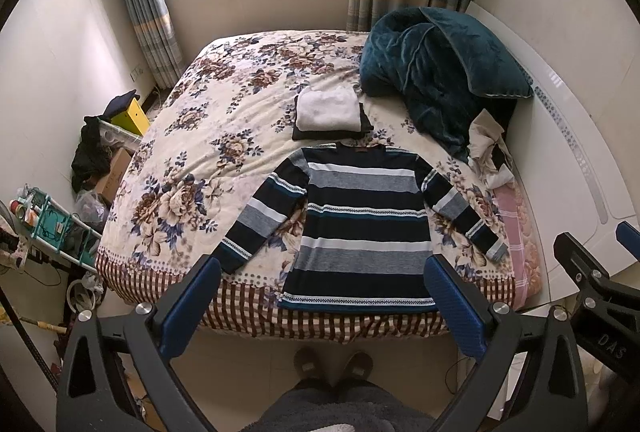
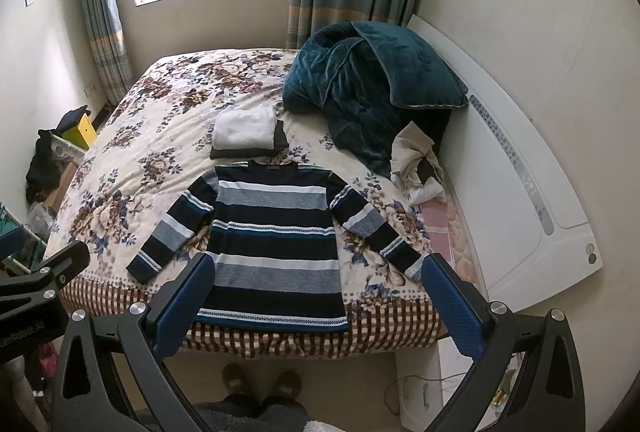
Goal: Fold small clothes
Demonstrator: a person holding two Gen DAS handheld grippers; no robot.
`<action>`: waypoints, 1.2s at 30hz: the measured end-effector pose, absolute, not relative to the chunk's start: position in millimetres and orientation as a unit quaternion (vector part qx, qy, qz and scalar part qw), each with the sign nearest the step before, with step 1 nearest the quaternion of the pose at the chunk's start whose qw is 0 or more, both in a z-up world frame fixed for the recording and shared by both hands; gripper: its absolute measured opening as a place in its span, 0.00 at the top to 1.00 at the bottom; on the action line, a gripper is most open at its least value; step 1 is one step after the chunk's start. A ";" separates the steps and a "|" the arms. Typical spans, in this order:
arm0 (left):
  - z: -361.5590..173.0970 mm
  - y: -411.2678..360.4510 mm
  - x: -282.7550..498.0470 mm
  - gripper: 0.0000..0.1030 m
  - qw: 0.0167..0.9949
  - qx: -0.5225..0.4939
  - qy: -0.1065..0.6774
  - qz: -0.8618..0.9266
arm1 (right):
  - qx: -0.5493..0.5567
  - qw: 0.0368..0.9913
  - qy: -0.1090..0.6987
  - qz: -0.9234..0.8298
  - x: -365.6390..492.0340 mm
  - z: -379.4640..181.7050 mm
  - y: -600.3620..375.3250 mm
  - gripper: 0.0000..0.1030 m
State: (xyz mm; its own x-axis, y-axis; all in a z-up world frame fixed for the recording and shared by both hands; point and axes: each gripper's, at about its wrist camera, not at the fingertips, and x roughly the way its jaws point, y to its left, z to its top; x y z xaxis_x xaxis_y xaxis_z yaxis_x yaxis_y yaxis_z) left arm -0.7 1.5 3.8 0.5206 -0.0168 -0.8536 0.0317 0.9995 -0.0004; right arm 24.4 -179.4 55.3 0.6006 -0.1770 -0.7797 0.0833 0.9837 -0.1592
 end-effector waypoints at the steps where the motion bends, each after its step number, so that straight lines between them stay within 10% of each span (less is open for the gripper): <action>1: 5.9 2.4 0.4 0.00 0.872 0.007 0.490 -0.014 | -0.053 0.893 0.441 -0.073 24.5 55.4 -179.3 0.00; 36: 33.4 -2.8 7.1 0.00 0.879 -0.001 0.477 -0.006 | -0.059 0.897 0.433 -0.060 36.7 90.3 -179.6 0.00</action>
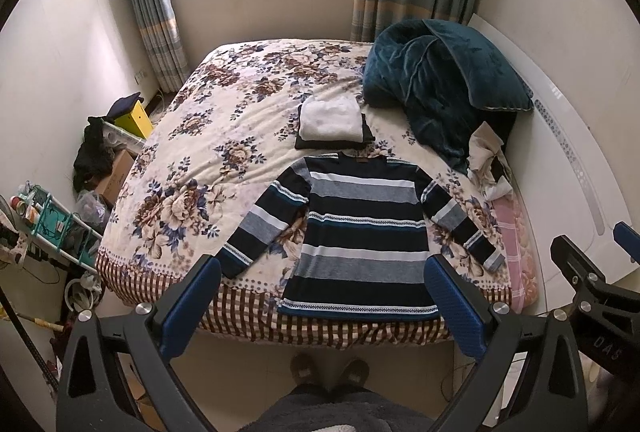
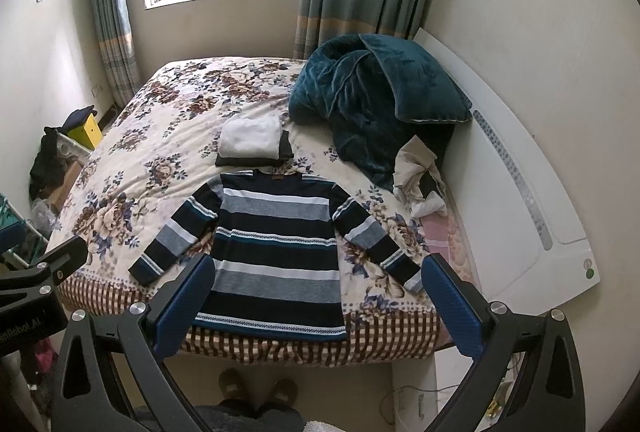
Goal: Fold small clothes
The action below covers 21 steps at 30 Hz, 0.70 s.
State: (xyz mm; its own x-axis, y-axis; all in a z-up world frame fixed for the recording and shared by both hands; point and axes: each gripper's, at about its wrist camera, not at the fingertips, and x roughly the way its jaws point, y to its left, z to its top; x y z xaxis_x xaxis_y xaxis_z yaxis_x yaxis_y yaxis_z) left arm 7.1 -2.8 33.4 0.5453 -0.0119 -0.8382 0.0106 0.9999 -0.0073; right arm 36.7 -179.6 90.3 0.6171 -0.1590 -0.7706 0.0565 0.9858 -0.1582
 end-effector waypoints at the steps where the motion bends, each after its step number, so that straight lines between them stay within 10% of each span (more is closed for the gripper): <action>1: 33.8 -2.1 7.8 0.00 0.879 -0.001 0.476 -0.007 | -0.059 0.897 0.433 -0.061 34.6 88.9 -178.3 0.00; 21: 31.4 -0.4 7.6 0.00 0.879 -0.001 0.477 -0.008 | -0.059 0.897 0.433 -0.060 31.0 86.0 -171.1 0.00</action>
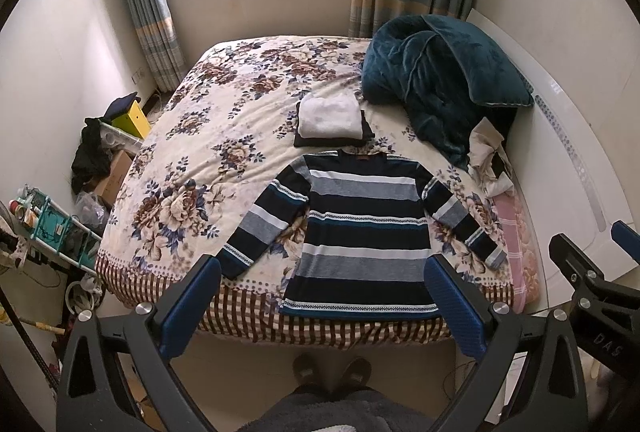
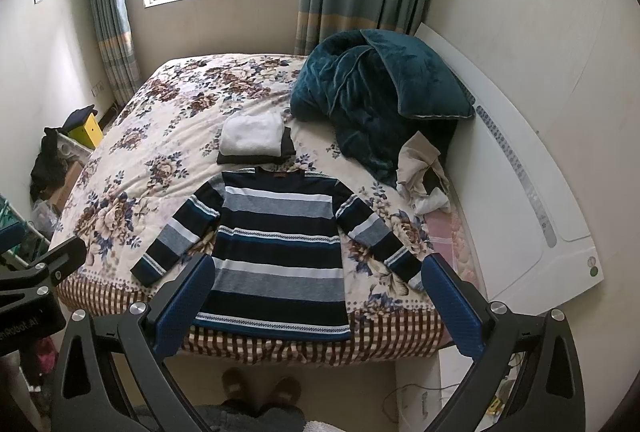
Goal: Fold small clothes
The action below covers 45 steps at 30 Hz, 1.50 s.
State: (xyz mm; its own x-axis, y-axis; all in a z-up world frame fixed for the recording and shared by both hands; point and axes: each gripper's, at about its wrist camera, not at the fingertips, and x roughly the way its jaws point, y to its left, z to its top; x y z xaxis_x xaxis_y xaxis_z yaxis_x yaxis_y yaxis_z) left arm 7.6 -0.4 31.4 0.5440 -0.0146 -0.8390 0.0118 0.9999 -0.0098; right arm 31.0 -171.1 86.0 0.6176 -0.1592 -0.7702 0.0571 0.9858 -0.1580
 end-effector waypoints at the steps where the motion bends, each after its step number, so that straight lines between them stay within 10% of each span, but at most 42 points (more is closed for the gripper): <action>1: 28.7 -0.3 9.4 0.00 0.879 0.000 0.476 -0.008 | -0.059 0.897 0.433 -0.061 30.8 85.0 -170.2 0.00; 18: -139.3 -65.1 126.0 0.00 0.862 0.095 0.498 -0.025 | 0.043 0.834 0.474 -0.280 118.4 -87.5 -287.3 0.00; 39: -452.2 -150.4 303.1 0.00 0.726 0.098 0.672 0.106 | 0.421 0.609 0.519 -0.427 167.0 -519.2 -676.5 0.01; 42: -485.6 -144.0 319.1 0.00 0.710 0.080 0.688 0.126 | 0.489 0.571 0.501 -0.429 171.3 -571.1 -690.7 0.12; 45: -517.0 -135.4 336.3 0.00 0.701 0.059 0.697 0.142 | 0.530 0.558 0.468 -0.434 179.9 -601.1 -697.9 0.47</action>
State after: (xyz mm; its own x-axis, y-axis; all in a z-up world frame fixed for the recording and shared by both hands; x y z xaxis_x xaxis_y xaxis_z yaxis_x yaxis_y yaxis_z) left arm 336.3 -135.4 -517.0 -0.0110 0.2816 -0.9595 -0.1163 0.9527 0.2809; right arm 179.9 -697.9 -601.1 0.1850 0.0107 -0.9827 0.9808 0.0607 0.1853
